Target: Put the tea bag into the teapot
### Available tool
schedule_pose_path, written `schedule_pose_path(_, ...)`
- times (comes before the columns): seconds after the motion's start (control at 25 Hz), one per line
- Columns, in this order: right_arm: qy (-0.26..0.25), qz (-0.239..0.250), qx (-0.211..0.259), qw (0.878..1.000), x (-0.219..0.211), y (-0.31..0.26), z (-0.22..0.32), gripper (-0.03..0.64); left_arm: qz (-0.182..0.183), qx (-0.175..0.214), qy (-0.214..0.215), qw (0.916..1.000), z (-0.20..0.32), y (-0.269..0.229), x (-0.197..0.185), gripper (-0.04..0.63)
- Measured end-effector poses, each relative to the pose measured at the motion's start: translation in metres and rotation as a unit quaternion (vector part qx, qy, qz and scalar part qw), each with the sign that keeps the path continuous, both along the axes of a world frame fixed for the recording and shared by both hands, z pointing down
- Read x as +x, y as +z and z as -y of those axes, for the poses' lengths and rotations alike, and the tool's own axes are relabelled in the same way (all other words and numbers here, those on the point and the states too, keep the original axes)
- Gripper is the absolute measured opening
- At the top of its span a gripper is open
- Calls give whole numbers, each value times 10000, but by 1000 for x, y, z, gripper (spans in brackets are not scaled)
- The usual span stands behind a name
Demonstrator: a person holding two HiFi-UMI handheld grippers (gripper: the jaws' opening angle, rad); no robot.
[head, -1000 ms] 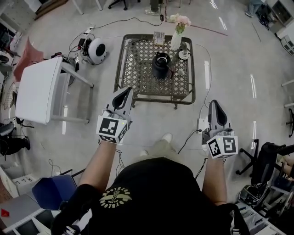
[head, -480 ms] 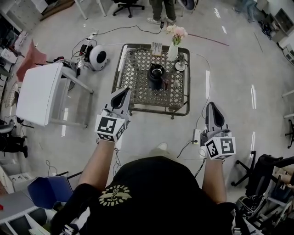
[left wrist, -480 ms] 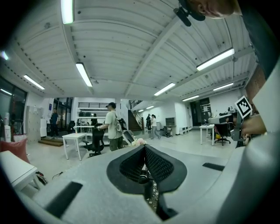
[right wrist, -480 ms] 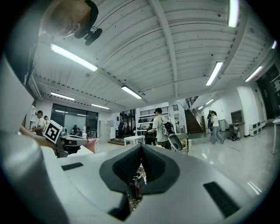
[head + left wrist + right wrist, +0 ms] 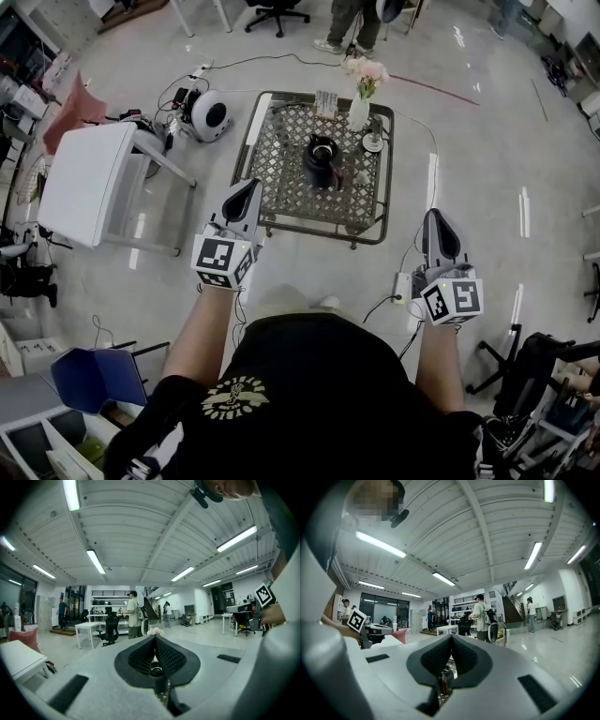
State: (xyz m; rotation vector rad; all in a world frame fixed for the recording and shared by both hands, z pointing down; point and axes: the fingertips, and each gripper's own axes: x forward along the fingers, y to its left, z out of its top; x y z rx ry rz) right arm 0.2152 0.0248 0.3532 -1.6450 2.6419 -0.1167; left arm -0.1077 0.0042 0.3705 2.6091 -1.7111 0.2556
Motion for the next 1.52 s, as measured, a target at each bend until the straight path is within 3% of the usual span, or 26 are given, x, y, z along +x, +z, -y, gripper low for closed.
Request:
schedule_pose_path(0.44, 29, -40, 27, 10000, -2, 0, 12, 6, -16, -41, 68, 10000, 9, 2, -2, -3)
schedule_pose_path(0.72, 74, -116, 23, 9999, -9, -2, 36, 6, -375, 46, 67, 9993, 40, -6, -3, -3)
schedule_pose_path(1.52, 246, -40, 65, 9997, -25, -11, 152, 6, -105, 119, 568, 9983, 170, -15, 8, -3)
